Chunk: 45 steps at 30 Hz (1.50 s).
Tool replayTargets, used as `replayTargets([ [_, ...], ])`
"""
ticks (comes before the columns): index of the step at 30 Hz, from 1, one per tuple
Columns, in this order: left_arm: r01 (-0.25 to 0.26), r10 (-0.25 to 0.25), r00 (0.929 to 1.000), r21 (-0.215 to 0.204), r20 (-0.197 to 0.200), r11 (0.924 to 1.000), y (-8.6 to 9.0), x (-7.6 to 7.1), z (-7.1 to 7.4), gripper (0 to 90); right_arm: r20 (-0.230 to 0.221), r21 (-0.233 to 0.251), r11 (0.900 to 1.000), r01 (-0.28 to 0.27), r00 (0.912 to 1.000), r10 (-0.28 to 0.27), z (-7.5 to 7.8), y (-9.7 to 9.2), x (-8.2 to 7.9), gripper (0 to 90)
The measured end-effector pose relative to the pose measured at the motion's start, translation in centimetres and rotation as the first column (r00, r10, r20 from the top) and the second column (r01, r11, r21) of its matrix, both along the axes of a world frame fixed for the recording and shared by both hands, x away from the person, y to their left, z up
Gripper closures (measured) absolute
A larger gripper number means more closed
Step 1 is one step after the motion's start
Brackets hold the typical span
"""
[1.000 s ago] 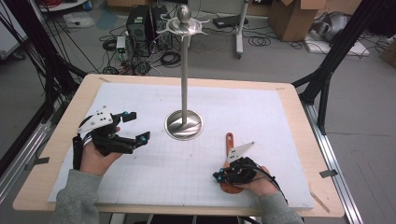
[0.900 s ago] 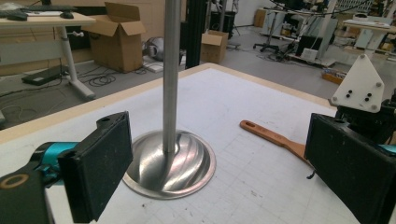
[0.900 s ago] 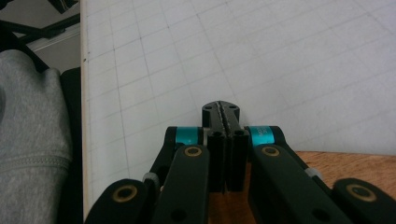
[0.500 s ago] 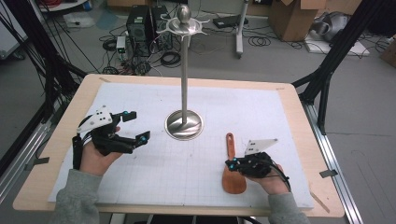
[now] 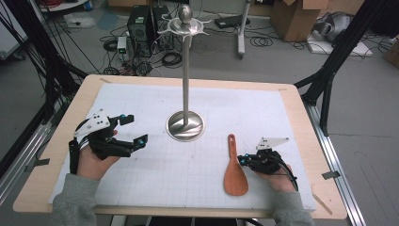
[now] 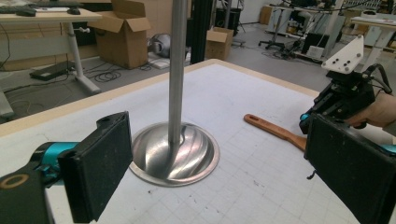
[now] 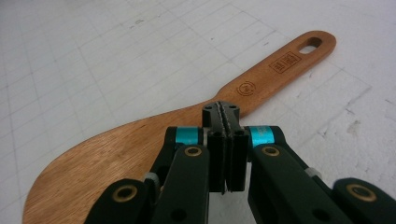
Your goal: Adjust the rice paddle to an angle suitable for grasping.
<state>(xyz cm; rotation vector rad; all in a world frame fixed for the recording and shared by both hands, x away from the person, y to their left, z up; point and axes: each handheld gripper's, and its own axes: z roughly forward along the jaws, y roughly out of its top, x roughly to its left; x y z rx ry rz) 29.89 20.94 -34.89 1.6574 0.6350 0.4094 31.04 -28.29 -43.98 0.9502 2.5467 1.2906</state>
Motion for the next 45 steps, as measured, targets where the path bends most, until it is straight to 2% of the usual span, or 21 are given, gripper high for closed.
replayTargets([
  [11, -0.024, 0.024, 0.9997, 0.007, -0.003, 0.9997, 0.8, -0.5, -0.1, 8.4, -0.001, -0.018, 0.9991, 0.037, 0.9993, -0.037, -0.7, 0.3, 0.9, 89.5],
  [16, -0.038, 0.038, 0.9992, 0.010, -0.007, 0.9992, 1.3, -1.0, -0.2, 8.4, 0.004, -0.018, 0.9993, 0.034, 0.9994, -0.034, -0.9, 0.5, 1.3, 89.5],
  [23, -0.063, 0.063, 0.9980, 0.008, -0.006, 0.9980, 2.3, -1.6, -0.2, 8.4, 0.001, -0.022, 0.9997, 0.004, 1.0000, -0.004, -0.9, 1.5, 1.8, 89.5],
  [28, -0.074, 0.074, 0.9972, 0.010, -0.006, 0.9972, 2.7, -1.9, -0.2, 8.4, -0.001, -0.023, 0.9988, -0.043, 0.9991, 0.043, -0.9, 2.6, 2.1, 89.5],
  [31, -0.083, 0.083, 0.9965, 0.012, -0.006, 0.9965, 3.1, -2.2, -0.2, 8.4, 0.004, -0.022, 0.9969, -0.076, 0.9971, 0.076, -0.9, 3.3, 2.3, 89.5],
  [39, -0.102, 0.102, 0.9947, 0.009, -0.005, 0.9947, 3.8, -2.8, -0.2, 8.4, -0.010, -0.015, 0.9927, -0.120, 0.9928, 0.120, -0.9, 4.4, 2.6, 89.5],
  [45, -0.115, 0.115, 0.9934, 0.011, -0.004, 0.9933, 4.2, -3.1, -0.2, 8.4, -0.003, -0.027, 0.9843, -0.174, 0.9847, 0.174, -0.8, 5.6, 2.7, 89.6],
])
